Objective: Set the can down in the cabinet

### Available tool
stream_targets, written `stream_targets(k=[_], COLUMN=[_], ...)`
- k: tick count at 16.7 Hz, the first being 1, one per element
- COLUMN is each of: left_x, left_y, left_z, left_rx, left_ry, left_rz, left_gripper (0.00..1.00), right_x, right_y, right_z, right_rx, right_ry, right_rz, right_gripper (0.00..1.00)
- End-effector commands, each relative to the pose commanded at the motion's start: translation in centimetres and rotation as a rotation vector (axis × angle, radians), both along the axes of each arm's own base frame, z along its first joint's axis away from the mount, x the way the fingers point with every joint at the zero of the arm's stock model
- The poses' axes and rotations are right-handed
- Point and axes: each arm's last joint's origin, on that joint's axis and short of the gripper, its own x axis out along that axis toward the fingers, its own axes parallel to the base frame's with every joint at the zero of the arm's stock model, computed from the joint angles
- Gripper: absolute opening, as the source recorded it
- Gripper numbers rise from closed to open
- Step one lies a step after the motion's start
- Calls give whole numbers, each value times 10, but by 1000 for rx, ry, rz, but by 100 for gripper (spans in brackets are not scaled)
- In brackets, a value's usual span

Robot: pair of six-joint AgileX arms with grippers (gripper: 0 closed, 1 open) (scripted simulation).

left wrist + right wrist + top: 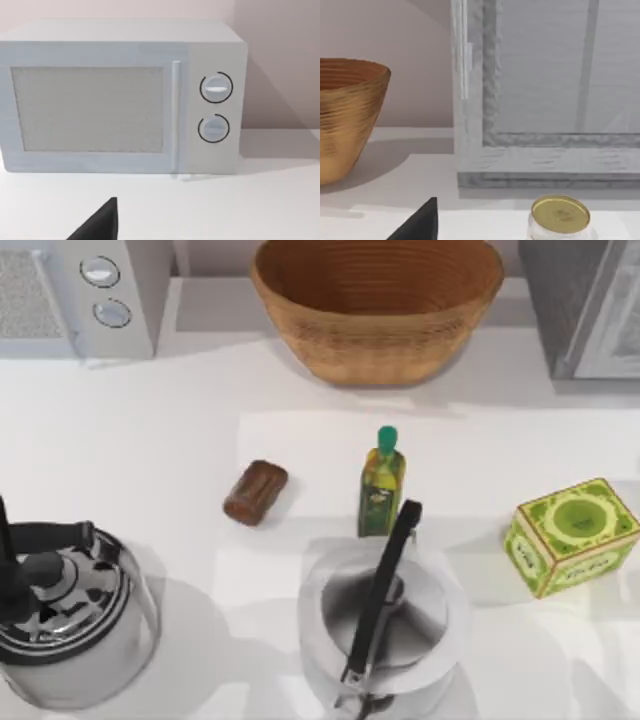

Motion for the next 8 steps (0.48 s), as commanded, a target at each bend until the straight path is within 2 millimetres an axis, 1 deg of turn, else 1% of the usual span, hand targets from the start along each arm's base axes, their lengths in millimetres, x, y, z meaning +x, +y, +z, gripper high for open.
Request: stream_targets(k=[3,5,8], left_x=[0,0,0], left_y=[0,0,0], left_z=[0,0,0], left_rx=[0,0,0], left_ry=[0,0,0], left_rz=[0,0,0], left_gripper=[100,100,100], right_x=[1,3,13], right_y=[0,-1,-2], right_z=[1,5,13], right_rx=[-1,-3,-10], right_ry=[0,4,30], right_rz=[0,-1,-4], right_gripper=[100,100,100])
